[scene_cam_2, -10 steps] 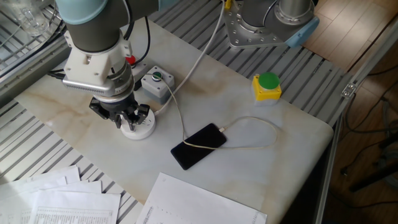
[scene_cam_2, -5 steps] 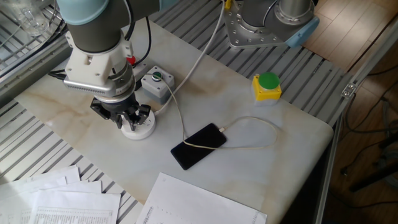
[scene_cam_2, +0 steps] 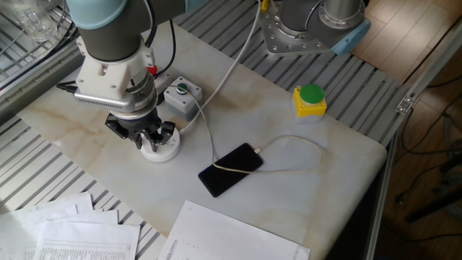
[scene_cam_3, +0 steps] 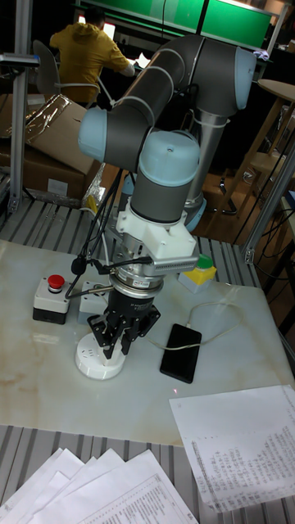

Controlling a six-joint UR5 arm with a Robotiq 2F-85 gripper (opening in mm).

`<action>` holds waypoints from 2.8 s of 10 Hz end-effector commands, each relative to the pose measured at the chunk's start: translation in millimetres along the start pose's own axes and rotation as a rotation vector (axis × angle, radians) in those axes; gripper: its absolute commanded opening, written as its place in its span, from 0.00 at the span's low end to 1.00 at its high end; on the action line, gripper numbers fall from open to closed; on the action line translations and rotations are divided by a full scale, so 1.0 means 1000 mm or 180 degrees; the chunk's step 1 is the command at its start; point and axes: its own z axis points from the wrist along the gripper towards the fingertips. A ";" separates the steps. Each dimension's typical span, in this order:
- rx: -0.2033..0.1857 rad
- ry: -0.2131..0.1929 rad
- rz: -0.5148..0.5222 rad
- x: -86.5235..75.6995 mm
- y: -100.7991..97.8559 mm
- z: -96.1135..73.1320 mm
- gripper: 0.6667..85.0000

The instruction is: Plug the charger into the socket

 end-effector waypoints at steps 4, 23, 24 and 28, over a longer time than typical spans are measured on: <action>-0.0044 -0.0041 0.0027 -0.003 0.003 -0.001 0.00; -0.0007 -0.0172 -0.0136 -0.014 -0.001 0.000 0.00; -0.0006 -0.0194 -0.0145 -0.013 -0.003 0.001 0.00; -0.0006 -0.0250 -0.0157 -0.014 -0.004 0.003 0.00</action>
